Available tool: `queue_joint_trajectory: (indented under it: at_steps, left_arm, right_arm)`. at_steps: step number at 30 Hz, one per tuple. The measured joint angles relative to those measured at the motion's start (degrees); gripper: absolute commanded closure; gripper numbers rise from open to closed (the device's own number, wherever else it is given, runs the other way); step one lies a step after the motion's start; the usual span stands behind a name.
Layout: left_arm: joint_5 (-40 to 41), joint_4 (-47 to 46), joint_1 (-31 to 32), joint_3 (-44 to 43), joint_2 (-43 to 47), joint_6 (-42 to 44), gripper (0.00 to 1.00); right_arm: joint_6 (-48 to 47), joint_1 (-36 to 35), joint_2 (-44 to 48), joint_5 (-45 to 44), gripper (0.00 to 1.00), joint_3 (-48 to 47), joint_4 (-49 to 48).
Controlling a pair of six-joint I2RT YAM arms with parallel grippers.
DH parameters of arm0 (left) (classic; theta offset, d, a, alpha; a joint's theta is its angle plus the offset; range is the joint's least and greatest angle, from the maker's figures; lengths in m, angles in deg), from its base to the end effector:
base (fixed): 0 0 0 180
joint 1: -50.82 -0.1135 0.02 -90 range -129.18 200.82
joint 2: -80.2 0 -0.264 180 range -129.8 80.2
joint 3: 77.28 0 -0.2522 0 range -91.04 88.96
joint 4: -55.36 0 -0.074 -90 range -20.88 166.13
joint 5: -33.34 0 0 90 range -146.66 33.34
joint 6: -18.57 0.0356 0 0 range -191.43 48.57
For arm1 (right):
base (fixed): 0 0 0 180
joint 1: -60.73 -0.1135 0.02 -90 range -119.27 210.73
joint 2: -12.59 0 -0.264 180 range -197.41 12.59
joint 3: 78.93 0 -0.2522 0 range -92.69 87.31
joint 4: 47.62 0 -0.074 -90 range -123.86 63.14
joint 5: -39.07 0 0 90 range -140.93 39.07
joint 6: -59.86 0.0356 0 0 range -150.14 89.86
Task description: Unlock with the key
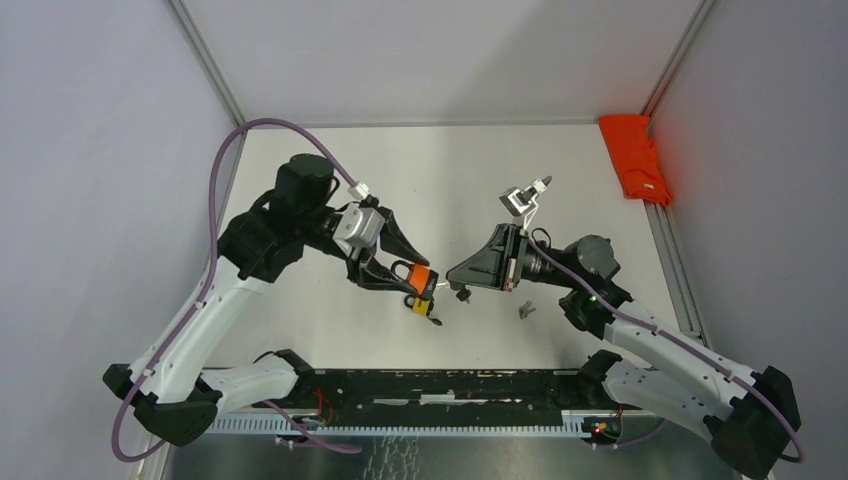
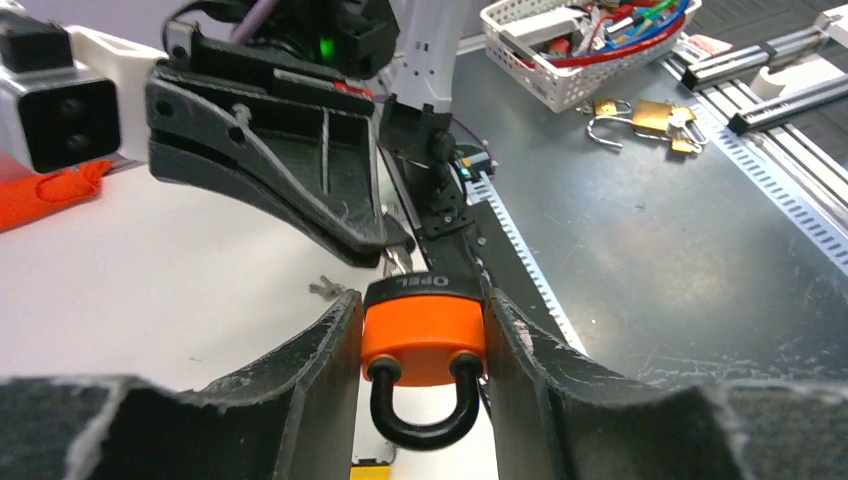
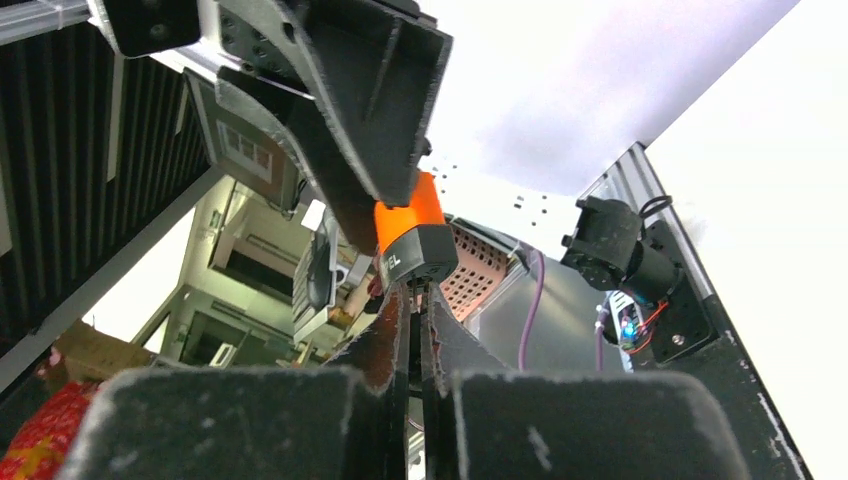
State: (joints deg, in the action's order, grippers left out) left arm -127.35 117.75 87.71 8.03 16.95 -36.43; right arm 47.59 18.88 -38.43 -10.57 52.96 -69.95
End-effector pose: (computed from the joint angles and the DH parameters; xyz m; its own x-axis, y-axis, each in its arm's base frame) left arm 0.1317 -0.1409 0.4367 0.1482 0.1259 -0.9809 0.9288 -0.3584 0.0943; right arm 0.1345 0.1514 0.3395 -0.8887 0.2036 -0.4108 -0.4467 -0.1827 0.8758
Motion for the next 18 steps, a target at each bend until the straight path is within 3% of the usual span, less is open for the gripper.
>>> queue_joint_trajectory:
  at_steps: [9, 18]
  left_arm:
    - [5.27, -18.05, 0.24, 4.35, 0.44, -14.75, 0.98]
    - [14.03, -26.88, 0.09, 6.88, -0.52, -18.73, 0.98]
  right_arm:
    - [-1.09, 0.17, -2.97, -5.77, 1.0, -0.52, 2.45]
    - [-1.55, 2.43, -6.14, -10.97, 1.0, -0.52, -0.33]
